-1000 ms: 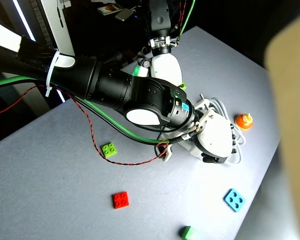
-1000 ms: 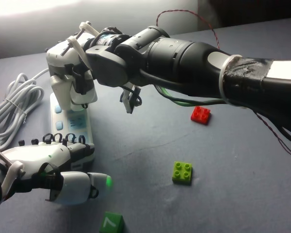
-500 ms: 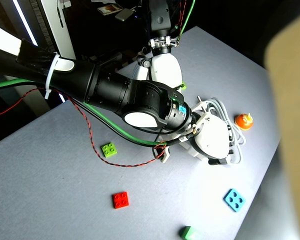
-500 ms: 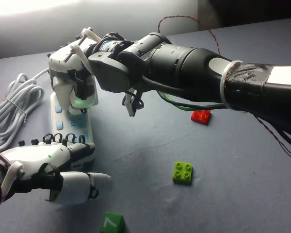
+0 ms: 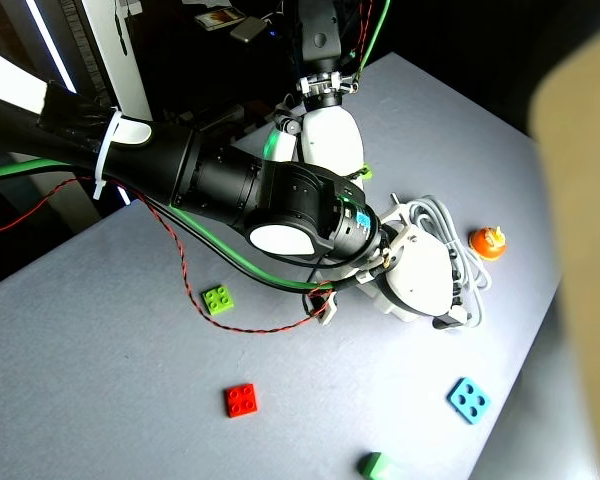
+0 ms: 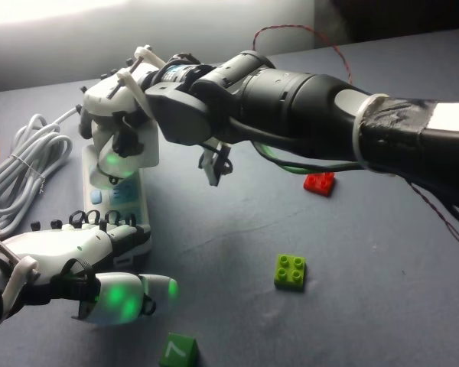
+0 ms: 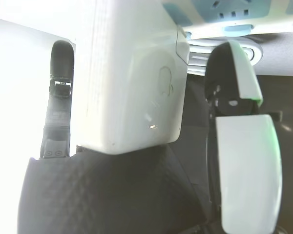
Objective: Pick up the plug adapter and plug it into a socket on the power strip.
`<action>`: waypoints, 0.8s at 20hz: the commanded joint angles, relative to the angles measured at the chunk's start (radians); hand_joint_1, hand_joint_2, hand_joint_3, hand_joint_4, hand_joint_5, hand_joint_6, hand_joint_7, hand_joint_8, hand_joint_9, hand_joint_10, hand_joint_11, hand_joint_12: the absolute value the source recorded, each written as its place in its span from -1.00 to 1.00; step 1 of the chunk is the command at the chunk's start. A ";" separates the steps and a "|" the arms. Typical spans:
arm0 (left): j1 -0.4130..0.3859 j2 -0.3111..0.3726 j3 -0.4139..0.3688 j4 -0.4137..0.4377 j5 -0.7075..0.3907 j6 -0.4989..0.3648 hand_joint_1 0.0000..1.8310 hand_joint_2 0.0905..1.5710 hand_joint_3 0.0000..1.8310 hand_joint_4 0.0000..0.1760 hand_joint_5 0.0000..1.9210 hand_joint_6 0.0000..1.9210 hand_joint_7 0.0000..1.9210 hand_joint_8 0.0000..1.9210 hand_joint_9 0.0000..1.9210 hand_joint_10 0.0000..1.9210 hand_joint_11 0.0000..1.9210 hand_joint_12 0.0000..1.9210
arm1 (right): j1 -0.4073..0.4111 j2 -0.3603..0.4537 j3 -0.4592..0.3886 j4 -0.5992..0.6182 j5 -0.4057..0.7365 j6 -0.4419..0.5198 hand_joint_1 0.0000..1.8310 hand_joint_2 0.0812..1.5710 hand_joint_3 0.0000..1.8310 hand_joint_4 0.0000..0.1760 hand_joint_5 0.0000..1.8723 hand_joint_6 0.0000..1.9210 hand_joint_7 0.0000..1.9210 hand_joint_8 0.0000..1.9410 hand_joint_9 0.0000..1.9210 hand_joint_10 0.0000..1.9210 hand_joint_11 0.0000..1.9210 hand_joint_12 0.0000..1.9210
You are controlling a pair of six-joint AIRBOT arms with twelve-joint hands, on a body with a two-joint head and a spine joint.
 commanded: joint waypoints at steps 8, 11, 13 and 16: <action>0.013 0.010 0.003 -0.034 -0.016 -0.012 -1.00 0.59 -1.00 -1.00 -0.96 -0.99 -0.93 -0.99 -0.95 -0.99 -1.00 -1.00 | 0.058 0.053 -0.019 0.000 0.070 0.009 -0.64 0.15 -1.00 -1.00 -0.83 -1.00 -0.80 -1.00 -0.78 -1.00 -1.00 -0.19; 0.013 0.014 0.005 -0.034 -0.016 -0.012 -1.00 0.60 -1.00 -1.00 -0.94 -0.99 -0.92 -0.99 -0.94 -0.99 -0.98 -0.99 | 0.075 0.130 -0.123 0.000 0.069 0.010 -0.67 0.12 -1.00 -1.00 -0.78 -0.99 -0.74 -0.99 -0.74 -0.99 -1.00 -0.14; 0.004 0.021 0.008 -0.033 -0.015 -0.012 -1.00 0.60 -1.00 -1.00 -0.95 -0.99 -0.92 -0.99 -0.95 -1.00 -0.99 -0.99 | 0.085 0.173 -0.172 0.000 0.068 0.009 -0.70 0.14 -1.00 -1.00 -0.82 -1.00 -0.77 -1.00 -0.78 -1.00 -1.00 -0.23; -0.024 0.036 0.024 -0.033 -0.015 0.009 -1.00 0.60 -1.00 -1.00 -0.97 -1.00 -0.95 -1.00 -0.97 -1.00 -1.00 -1.00 | 0.098 0.237 -0.225 -0.009 0.065 0.000 -0.66 0.13 -1.00 -1.00 -0.78 -0.99 -0.74 -0.99 -0.73 -0.99 -1.00 -0.10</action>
